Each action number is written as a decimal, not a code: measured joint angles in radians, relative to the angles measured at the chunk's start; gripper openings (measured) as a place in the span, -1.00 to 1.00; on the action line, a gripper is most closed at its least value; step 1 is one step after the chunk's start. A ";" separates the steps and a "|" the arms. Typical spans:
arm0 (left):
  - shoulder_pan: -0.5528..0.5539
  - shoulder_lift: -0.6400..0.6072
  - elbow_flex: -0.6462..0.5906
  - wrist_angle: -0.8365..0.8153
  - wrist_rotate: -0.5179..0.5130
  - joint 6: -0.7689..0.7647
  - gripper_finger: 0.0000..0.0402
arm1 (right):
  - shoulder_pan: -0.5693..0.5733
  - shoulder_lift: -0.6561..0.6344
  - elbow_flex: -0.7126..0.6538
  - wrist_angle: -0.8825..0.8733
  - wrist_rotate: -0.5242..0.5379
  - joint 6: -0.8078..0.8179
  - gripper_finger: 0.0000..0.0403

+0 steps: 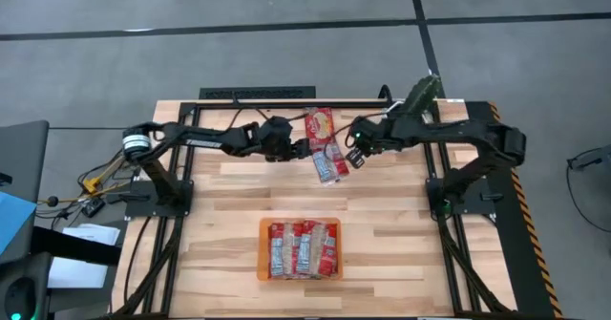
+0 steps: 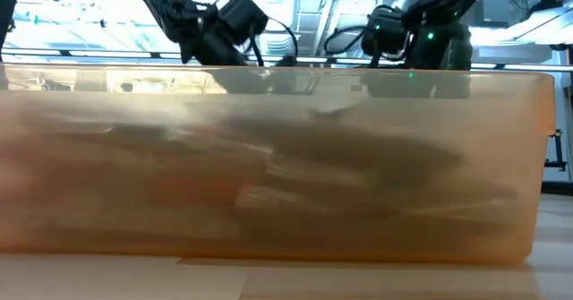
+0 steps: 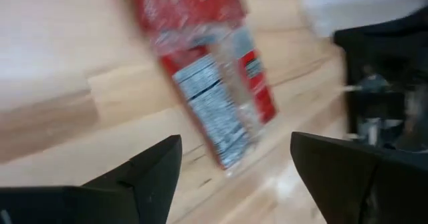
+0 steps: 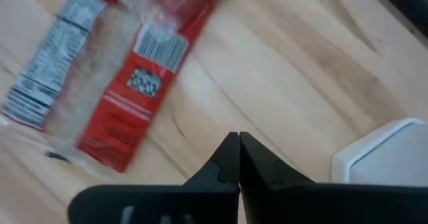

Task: Sort popcorn bags into baskets
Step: Put the red popcorn bag into the orange bin

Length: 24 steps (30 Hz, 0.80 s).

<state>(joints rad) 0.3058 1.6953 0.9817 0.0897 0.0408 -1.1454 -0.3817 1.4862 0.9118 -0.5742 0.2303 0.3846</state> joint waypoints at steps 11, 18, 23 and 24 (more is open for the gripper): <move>0.004 0.130 -0.002 0.046 0.046 0.020 0.35 | 0.059 0.187 -0.004 0.097 -0.028 0.070 -0.84; 0.006 0.230 -0.004 0.199 0.093 0.004 0.35 | 0.105 0.281 0.001 0.188 -0.074 0.089 -0.92; 0.006 0.288 -0.001 0.297 0.121 -0.041 0.35 | 0.142 0.298 0.018 0.213 -0.069 0.097 -0.88; 0.006 0.293 -0.001 0.308 0.121 -0.043 0.35 | 0.145 0.296 0.019 0.221 -0.070 0.089 -0.86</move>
<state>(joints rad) 0.3122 1.9882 0.9809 0.3981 0.1623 -1.1882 -0.2366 1.7818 0.9308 -0.3533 0.1601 0.4738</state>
